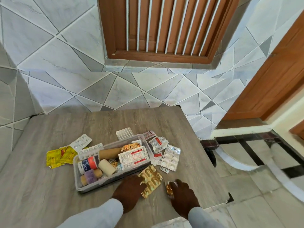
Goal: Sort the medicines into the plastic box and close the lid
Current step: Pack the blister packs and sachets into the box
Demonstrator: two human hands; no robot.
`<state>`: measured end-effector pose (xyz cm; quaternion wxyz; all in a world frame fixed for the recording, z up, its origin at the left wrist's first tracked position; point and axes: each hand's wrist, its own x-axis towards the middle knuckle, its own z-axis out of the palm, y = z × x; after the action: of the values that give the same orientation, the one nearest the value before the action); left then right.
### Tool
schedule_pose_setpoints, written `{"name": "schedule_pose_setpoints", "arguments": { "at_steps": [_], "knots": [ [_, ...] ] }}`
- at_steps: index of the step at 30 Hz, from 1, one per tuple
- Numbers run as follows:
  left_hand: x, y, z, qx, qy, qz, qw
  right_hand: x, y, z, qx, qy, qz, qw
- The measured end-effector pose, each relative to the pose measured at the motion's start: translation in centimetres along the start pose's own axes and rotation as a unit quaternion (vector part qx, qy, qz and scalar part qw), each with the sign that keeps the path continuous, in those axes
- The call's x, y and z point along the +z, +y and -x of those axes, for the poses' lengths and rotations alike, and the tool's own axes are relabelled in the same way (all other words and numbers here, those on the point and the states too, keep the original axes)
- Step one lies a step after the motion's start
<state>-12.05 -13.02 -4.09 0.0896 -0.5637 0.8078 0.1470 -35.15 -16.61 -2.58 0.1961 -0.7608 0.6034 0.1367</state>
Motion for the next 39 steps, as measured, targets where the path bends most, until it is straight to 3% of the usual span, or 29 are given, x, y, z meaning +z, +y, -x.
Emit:
{"name": "schedule_pose_setpoints", "arguments": {
  "at_steps": [6, 11, 14, 18, 23, 27, 32, 36, 39],
  "knots": [
    [-0.3, 1.9, -0.7, -0.046, 0.049, 0.001, 0.998, -0.5, 1.5, -1.1, -0.059, 0.032, 0.021, 0.998],
    [-1.9, 4.2, 0.5, -0.035, 0.121, 0.014, 0.992, -3.7, 3.6, -2.5, -0.027, 0.145, -0.128, 0.981],
    [-3.2, 4.9, 1.8, 0.005, 0.220, 0.009, 0.975, -5.9, 3.6, -3.5, -0.067, 0.236, -0.195, 0.950],
    [-5.8, 1.4, 2.7, -0.020, 0.299, -0.038, 0.953, -8.9, 0.0, -5.0, -0.172, 0.297, -0.258, 0.903],
    [-7.8, -5.5, 1.9, -0.028, 0.277, -0.066, 0.958, -10.0, -6.4, -6.2, -0.272, 0.358, -0.164, 0.878],
    [-8.4, -8.5, 0.4, 0.016, 0.212, -0.033, 0.976, -9.3, -10.9, -7.6, -0.308, 0.323, -0.054, 0.893],
    [-6.4, -12.1, -0.1, 0.088, 0.109, -0.070, 0.988, -5.9, -13.0, -9.1, -0.229, 0.160, 0.096, 0.955],
    [-5.6, -14.6, 0.2, 0.114, 0.167, -0.064, 0.977, -5.5, -13.5, -8.6, -0.179, 0.087, 0.132, 0.971],
    [-5.6, -14.7, -0.2, 0.126, 0.205, -0.051, 0.969, -6.1, -13.7, -8.2, -0.198, 0.063, 0.121, 0.971]
  ]
}}
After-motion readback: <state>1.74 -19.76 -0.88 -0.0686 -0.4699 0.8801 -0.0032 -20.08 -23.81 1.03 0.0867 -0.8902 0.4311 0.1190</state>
